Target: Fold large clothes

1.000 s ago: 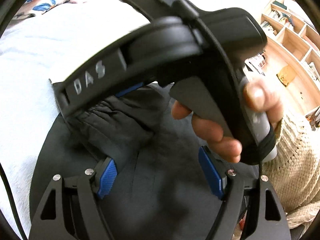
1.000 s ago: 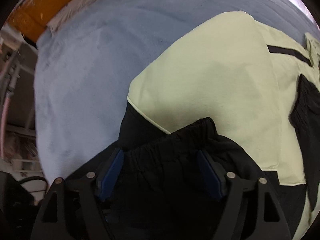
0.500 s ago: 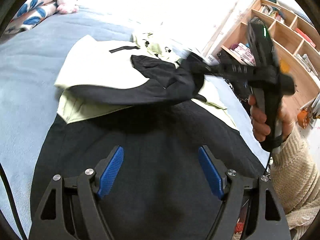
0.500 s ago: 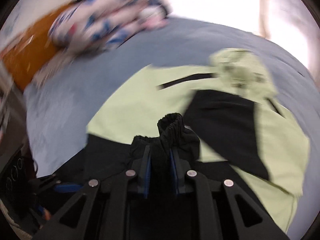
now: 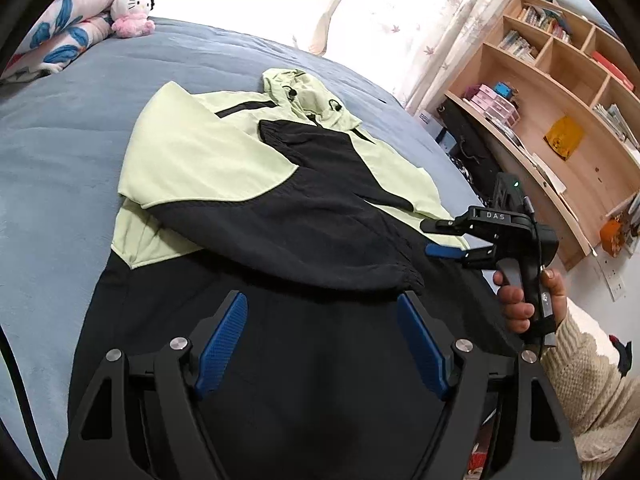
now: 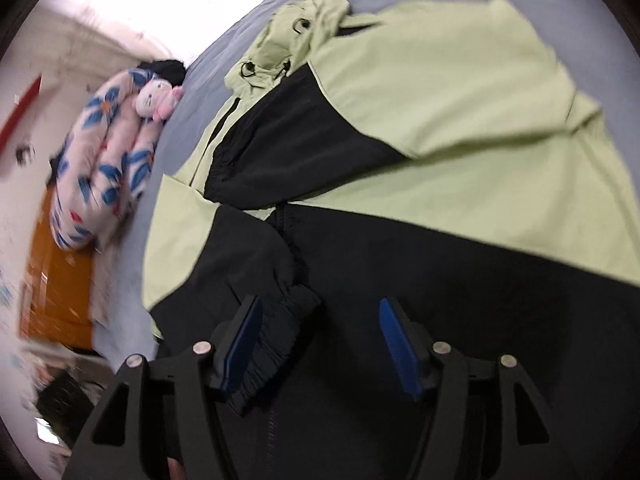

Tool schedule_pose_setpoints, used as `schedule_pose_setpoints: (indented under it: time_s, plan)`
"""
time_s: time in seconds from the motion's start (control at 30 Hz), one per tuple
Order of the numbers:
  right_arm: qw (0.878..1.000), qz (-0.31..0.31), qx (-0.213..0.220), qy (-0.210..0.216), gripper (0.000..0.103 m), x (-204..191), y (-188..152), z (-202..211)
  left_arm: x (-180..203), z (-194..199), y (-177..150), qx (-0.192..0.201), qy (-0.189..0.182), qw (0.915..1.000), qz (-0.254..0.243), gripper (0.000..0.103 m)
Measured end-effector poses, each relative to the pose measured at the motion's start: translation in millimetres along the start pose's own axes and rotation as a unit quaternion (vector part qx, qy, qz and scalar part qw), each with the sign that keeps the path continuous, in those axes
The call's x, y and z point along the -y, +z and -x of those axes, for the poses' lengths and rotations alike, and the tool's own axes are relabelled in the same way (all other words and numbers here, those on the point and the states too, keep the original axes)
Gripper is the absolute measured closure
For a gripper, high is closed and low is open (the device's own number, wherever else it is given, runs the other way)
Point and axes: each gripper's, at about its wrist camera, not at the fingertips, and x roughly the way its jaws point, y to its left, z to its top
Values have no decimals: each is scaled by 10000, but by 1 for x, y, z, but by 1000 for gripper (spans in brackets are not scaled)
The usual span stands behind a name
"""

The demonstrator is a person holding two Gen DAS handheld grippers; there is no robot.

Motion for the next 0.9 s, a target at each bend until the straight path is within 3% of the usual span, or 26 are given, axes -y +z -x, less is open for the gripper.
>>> schedule_pose_setpoints:
  time_s: [0.13,0.23,0.27,0.3,0.33,0.47,0.63,0.8,0.9]
  plan:
    - [9995,44,-287,117,42,-10,-3,-19,1,3,2,43,78,10000,35,27]
    - [9984,455,-282,-174,43,-29,-12,-31,1,2,4,26,157,9999,13,27]
    - [9974,606,-243,-299,51,-36,-14,-34,1,1,5,15,203,9998,2,27]
    - [9947,867,-226,-512,78,-46,-18,-36,1,1,8,8,245,9997,-12,27]
    - [9918,1083,-222,-644,81,-55,-21,-36,3,2,12,6,310,9995,-45,27]
    - [9734,1936,448,-1137,84,-91,-18,-12,3,2,39,94,714,9972,-197,27]
    - [9392,2740,1388,-1533,85,-142,27,33,-9,3,88,427,1158,9922,-155,27]
    - [9175,2831,1894,-2051,85,-149,88,49,-24,-3,125,660,1442,9873,-35,27]
    - [9002,2852,2326,-2328,85,-142,113,58,-39,-8,138,725,1422,9870,198,27]
